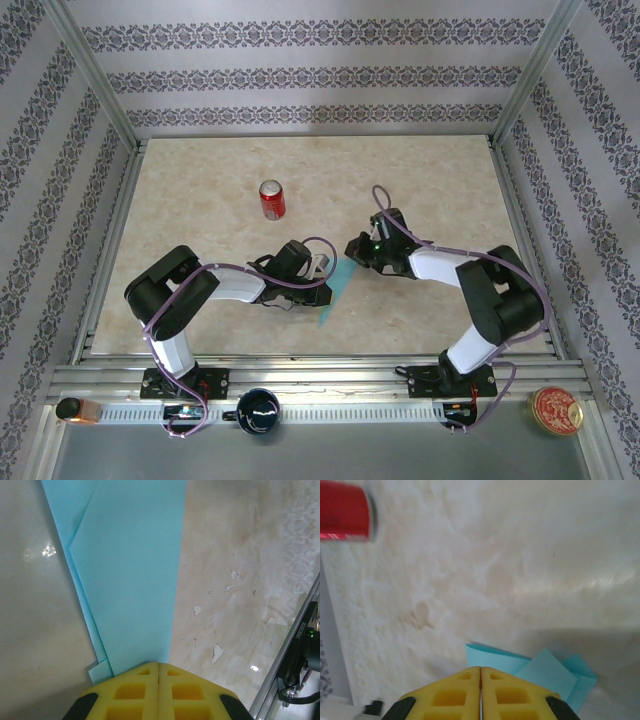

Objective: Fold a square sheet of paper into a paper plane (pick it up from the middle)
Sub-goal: Fold the wing for the fifth time at the center of the table.

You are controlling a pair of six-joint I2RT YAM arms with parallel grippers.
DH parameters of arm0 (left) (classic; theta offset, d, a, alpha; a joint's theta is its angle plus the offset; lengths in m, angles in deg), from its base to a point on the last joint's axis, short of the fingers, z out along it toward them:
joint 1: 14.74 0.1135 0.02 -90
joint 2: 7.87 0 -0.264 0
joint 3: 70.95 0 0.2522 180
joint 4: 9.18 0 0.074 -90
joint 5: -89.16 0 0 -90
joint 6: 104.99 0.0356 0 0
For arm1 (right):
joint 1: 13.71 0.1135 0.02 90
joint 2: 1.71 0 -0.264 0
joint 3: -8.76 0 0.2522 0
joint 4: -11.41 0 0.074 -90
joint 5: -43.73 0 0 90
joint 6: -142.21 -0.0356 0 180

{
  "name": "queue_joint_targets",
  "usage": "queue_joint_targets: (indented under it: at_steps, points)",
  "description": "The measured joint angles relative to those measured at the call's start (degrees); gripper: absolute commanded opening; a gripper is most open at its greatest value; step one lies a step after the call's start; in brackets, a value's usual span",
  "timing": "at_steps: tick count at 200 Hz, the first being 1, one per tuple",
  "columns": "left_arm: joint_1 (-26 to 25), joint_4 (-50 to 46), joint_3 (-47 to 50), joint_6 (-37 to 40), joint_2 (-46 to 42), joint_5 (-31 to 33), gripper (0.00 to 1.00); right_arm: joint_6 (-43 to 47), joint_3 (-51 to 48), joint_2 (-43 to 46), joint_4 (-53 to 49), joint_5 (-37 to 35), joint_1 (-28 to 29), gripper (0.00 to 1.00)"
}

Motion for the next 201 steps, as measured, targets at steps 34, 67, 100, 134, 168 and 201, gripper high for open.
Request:
queue_joint_targets:
  at_steps: [34,67,100,134,168,201]
  points:
    - [-0.07,-1.27,-0.68,-0.04,-0.07,-0.09,0.0,-0.07,-0.33,-4.28,0.68,0.85,0.0,0.03]
    - [-0.2,-4.85,-0.94,-0.68,-1.57,0.48,0.03,-0.13,-2.1,-4.17,3.96,1.92,-0.48,0.03]
    - [-0.92,-13.22,-2.34,-2.49,-5.27,1.62,0.06,0.02,-2.45,-4.52,5.05,2.93,-0.85,0.03]
    - [-0.96,-14.25,-8.0,-5.51,-5.11,1.2,0.06,0.0,-2.49,-4.61,5.33,3.21,-0.85,0.03]
    - [-1.95,-13.14,-9.75,-7.39,-1.86,-0.07,0.08,0.0,-2.49,-4.61,5.31,3.21,-0.85,0.03]
    - [-3.93,-13.09,-8.7,-7.91,-0.26,-0.55,0.08,0.0,-2.6,-4.61,5.46,3.23,-0.85,0.03]
